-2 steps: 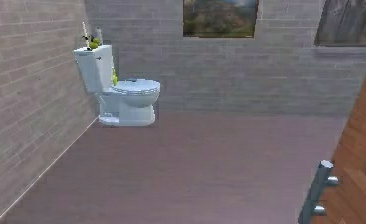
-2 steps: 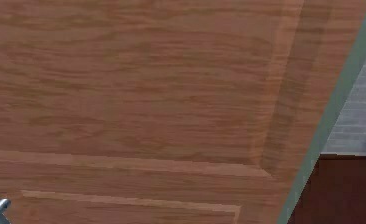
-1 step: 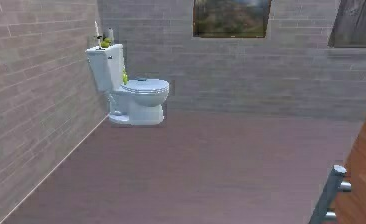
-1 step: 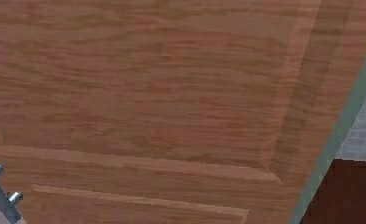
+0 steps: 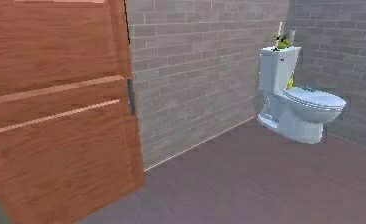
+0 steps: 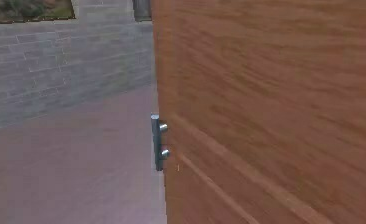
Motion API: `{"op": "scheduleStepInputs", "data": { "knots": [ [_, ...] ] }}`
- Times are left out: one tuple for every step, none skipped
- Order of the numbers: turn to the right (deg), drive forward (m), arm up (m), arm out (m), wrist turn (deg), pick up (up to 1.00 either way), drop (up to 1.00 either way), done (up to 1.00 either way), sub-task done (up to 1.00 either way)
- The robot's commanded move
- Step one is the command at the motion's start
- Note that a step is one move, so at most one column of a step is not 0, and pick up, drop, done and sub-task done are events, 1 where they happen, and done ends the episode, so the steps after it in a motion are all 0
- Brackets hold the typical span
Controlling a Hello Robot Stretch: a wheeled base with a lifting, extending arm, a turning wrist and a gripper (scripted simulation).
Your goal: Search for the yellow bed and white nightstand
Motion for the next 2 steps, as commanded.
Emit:
{"op": "scheduleStepInputs", "data": {
  "knots": [
    [-45.0, 0.00, 0.00, 0.00, 0.0, 0.00, 0.00, 0.00, 0.00],
    [0.0, 0.15, 0.00, 0.00, 0.0, 0.00, 0.00, 0.00, 0.00]
  ]
}}
